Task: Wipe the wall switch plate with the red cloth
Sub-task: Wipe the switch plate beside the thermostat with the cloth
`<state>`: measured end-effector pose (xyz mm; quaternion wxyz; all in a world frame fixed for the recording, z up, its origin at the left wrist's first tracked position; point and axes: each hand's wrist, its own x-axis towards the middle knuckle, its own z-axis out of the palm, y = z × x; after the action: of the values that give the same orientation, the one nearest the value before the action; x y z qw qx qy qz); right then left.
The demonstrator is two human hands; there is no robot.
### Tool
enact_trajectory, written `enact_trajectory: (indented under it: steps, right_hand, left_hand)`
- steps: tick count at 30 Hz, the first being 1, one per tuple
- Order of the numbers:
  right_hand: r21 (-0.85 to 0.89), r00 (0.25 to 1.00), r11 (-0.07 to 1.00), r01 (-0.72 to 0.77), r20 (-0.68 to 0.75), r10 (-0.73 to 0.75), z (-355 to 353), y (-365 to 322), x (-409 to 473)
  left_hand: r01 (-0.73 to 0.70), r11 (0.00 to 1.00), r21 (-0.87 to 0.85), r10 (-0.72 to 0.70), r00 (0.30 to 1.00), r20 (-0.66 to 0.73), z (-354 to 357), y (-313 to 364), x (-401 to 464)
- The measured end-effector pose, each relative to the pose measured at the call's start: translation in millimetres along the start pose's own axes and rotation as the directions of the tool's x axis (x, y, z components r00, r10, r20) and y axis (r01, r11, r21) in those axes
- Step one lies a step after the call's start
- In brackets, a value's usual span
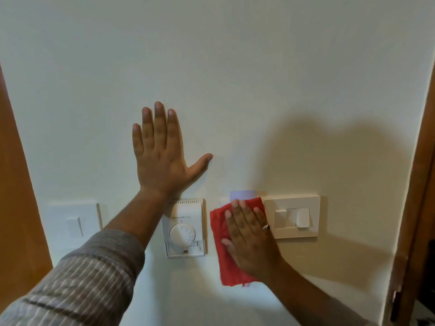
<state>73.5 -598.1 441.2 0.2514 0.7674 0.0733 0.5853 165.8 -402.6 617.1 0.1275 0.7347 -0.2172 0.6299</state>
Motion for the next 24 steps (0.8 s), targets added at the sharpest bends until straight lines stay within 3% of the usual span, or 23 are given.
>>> enact_trajectory:
  steps: [2, 7, 9, 12, 14, 17, 19, 24]
  right_hand:
    - [-0.003, 1.0, 1.0, -0.017, 0.012, 0.017, 3, -10, -1]
    - [-0.04, 0.982, 0.981, 0.19, 0.021, -0.189, -5, 19, -17]
    - [-0.038, 0.99, 0.989, 0.143, 0.018, -0.143, -8, 17, -13]
    - [-0.018, 0.998, 0.998, -0.056, 0.037, 0.056, -8, -6, -2]
    - [-0.012, 0.996, 0.997, -0.082, 0.044, 0.083, -7, -18, -1]
    - [-0.041, 0.986, 0.99, 0.138, 0.097, -0.133, -8, -11, -17]
    - [-0.037, 0.975, 0.977, 0.209, 0.084, -0.205, -10, 4, -27]
    - [0.116, 0.999, 0.993, 0.028, 0.041, -0.033, -18, 21, -16]
  left_hand:
    - [-0.001, 1.0, -0.002, 0.001, 1.0, 0.001, 0, -1, 1]
    - [0.002, 1.0, -0.002, -0.002, 1.0, 0.023, -4, -1, 1]
    - [0.01, 1.0, -0.006, -0.01, 1.0, 0.027, -4, 0, 1]
    - [0.011, 1.0, -0.007, -0.011, 0.999, 0.032, -4, 1, 0]
    - [0.009, 1.0, -0.008, -0.008, 1.0, 0.026, -4, 1, 0]
    - [0.007, 1.0, -0.009, -0.006, 0.999, 0.035, -5, 0, 0]
    - [0.001, 1.0, -0.016, 0.0, 0.999, 0.044, -5, -1, 0]
    - [0.004, 1.0, -0.01, -0.004, 0.999, 0.032, -3, -1, 0]
